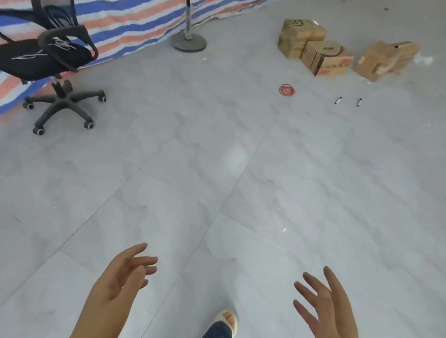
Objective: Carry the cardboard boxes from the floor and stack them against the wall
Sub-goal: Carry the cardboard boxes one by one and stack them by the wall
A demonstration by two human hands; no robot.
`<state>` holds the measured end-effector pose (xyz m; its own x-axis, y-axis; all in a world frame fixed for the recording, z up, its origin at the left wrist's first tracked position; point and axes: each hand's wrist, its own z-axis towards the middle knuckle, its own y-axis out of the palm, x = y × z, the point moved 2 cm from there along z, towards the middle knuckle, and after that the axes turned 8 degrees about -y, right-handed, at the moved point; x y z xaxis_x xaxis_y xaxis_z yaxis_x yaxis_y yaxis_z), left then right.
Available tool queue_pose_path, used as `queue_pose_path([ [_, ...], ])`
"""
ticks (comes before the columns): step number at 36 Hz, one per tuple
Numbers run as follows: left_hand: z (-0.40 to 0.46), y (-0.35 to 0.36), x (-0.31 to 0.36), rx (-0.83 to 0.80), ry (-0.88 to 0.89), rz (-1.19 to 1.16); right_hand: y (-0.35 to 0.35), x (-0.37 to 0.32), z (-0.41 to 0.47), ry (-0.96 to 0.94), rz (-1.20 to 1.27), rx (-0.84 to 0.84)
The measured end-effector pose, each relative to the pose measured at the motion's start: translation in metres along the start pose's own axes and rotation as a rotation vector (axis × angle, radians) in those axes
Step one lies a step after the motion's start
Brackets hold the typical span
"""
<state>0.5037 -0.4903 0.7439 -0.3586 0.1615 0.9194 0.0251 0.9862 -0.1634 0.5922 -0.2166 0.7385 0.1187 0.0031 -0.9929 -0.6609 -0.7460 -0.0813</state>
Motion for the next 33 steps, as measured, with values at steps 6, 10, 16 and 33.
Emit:
queue_pose_path([
  [6, 0.07, 0.083, 0.047, -0.057, 0.012, 0.02, -0.01, -0.015, 0.109, -0.004, -0.032, -0.011],
  [10, 0.109, 0.118, 0.064, -0.067, -0.033, 0.062, -0.011, -0.012, 0.157, 0.048, -0.033, 0.014],
  [16, 0.181, 0.17, 0.088, -0.102, -0.071, 0.133, -0.006, -0.002, 0.23, 0.114, -0.036, 0.09],
  [33, 0.475, 0.328, 0.256, -0.255, 0.06, 0.137, 0.074, -0.044, 0.536, 0.066, 0.021, 0.259],
])
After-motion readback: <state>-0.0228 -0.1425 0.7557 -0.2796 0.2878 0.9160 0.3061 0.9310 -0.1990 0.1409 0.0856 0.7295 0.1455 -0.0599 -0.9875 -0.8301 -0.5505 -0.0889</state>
